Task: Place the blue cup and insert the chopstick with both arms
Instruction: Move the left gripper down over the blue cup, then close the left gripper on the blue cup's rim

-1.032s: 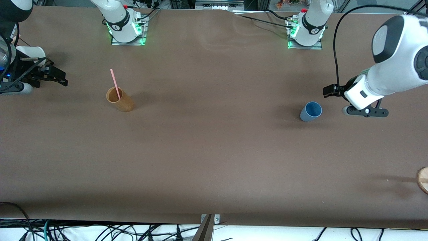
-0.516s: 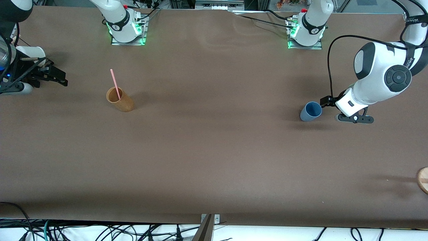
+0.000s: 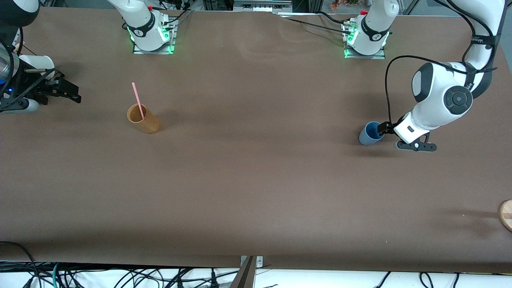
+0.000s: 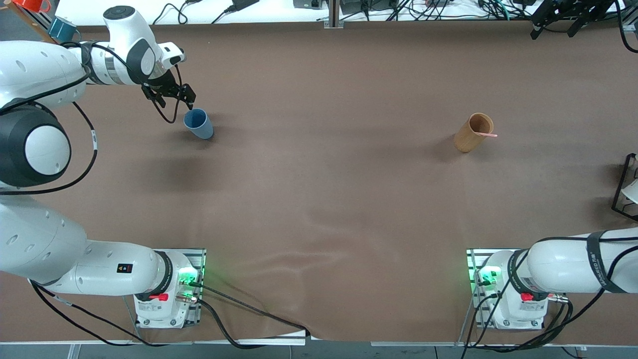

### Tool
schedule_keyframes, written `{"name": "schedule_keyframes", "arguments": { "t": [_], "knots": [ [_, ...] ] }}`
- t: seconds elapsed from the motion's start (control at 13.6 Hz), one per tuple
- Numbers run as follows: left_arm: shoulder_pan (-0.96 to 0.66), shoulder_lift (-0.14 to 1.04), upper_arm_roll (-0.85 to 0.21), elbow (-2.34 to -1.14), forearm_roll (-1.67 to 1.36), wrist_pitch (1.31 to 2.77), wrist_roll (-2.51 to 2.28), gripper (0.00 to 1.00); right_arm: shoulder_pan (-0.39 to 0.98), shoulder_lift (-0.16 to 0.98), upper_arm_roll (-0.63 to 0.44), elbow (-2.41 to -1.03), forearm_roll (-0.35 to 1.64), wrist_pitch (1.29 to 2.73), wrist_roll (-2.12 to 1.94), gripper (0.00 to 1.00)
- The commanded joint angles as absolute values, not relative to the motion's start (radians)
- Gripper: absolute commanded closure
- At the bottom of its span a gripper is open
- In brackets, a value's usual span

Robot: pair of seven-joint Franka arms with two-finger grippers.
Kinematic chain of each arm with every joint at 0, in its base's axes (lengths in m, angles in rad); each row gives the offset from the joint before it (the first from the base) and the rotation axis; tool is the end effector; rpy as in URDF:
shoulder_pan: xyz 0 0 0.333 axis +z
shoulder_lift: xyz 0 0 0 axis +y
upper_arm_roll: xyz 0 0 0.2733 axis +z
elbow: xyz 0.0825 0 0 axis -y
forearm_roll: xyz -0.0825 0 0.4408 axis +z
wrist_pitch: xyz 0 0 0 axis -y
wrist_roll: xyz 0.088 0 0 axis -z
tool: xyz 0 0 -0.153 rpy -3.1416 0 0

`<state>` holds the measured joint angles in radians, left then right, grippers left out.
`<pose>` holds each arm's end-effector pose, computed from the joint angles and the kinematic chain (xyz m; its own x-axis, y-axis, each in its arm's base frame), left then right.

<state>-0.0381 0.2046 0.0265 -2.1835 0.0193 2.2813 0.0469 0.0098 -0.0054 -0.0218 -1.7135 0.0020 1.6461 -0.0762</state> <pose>0.5693 -0.0048 0.1574 0.9917 -0.0709 -0.1074 -0.0728 -0.9973 -0.0136 0.6073 -0.0070 0.4700 0.9960 0.0640 -0.0616 0.0637 -0.9979 -0.0068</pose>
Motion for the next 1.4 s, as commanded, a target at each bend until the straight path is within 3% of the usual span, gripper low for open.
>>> {"name": "schedule_keyframes", "arguments": {
  "t": [0.0, 0.29, 0.74, 0.81, 0.88, 0.96, 1.03, 1.33],
  "knots": [
    [-0.032, 0.212, 0.025, -2.192, 0.04, 2.309, 0.063, 0.0, 0.011, 0.002, -0.021, -1.694, 0.009, 1.635, -0.075, 0.0],
    [-0.041, 0.184, 0.025, -2.243, 0.04, 2.322, 0.063, 0.0, 0.012, 0.002, -0.021, -1.694, 0.009, 1.634, -0.075, 0.0],
    [-0.049, 0.184, 0.025, -2.356, 0.038, 2.477, 0.057, 0.02, 0.011, 0.002, -0.021, -1.695, 0.009, 1.634, -0.075, 0.0],
    [-0.049, 0.186, 0.025, -2.358, 0.038, 2.477, 0.057, 0.2, 0.011, 0.002, -0.021, -1.695, 0.009, 1.634, -0.075, 0.0],
    [-0.051, 0.186, 0.023, -2.356, 0.038, 2.471, 0.046, 0.58, 0.011, 0.002, -0.021, -1.695, 0.009, 1.634, -0.075, 0.0],
    [-0.054, 0.186, 0.023, -2.355, 0.037, 2.467, 0.041, 0.87, 0.011, 0.002, -0.021, -1.695, 0.009, 1.634, -0.075, 0.0],
    [-0.054, 0.184, 0.023, -2.353, 0.035, 2.465, 0.032, 1.0, 0.011, 0.002, -0.021, -1.695, 0.009, 1.634, -0.075, 0.0],
    [-0.055, 0.183, 0.023, -2.352, 0.034, 2.456, 0.028, 1.0, 0.011, 0.002, -0.021, -1.695, 0.009, 1.634, -0.075, 0.0]
  ]
}}
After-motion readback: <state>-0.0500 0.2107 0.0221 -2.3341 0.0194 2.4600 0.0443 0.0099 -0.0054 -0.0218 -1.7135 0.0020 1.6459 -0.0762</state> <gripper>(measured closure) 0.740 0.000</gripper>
